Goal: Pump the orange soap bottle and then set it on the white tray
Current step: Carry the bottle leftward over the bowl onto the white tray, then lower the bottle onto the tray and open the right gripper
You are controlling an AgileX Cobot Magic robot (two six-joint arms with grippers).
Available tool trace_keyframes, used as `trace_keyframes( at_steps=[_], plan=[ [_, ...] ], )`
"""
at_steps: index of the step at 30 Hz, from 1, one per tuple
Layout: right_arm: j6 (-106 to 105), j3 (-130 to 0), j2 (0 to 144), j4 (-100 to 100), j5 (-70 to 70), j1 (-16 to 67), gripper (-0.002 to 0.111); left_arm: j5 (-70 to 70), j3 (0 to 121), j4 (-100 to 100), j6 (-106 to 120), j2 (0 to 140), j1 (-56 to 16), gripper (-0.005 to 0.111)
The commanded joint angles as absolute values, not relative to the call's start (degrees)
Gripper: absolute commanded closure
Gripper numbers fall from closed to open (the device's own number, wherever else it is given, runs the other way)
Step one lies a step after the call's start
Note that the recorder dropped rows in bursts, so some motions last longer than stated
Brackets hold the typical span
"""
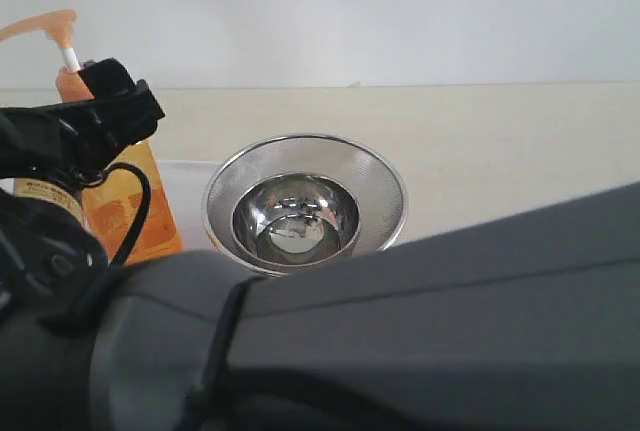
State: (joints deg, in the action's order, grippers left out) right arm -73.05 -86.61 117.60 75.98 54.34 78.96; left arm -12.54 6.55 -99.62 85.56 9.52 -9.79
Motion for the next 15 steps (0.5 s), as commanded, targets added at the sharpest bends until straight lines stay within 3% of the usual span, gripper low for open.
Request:
trace_keyframes(
  at_steps=[1, 6, 10, 12, 15],
  plan=[
    [-76.0, -86.9, 116.6, 82.3, 63.1, 81.5, 0.009, -11.7, 6.3, -99.9, 85.2, 9.1, -9.7, 0.102],
    [-79.8, -86.9, 116.6, 85.4, 64.2, 83.6, 0.031, -11.7, 6.3, -99.9, 85.2, 9.1, -9.7, 0.102],
    [-83.3, -86.9, 116.6, 88.9, 70.0, 85.5, 0.061, -11.7, 6.3, -99.9, 85.2, 9.1, -9.8, 0.102],
    [-85.2, -86.9, 116.0, 91.5, 70.0, 85.8, 0.069, -11.7, 6.3, -99.9, 85.2, 9.1, -9.8, 0.102],
    [-86.2, -86.6, 115.4, 94.7, 70.0, 85.8, 0.070, -11.7, 6.3, -99.9, 85.2, 9.1, -9.8, 0.102]
  ],
)
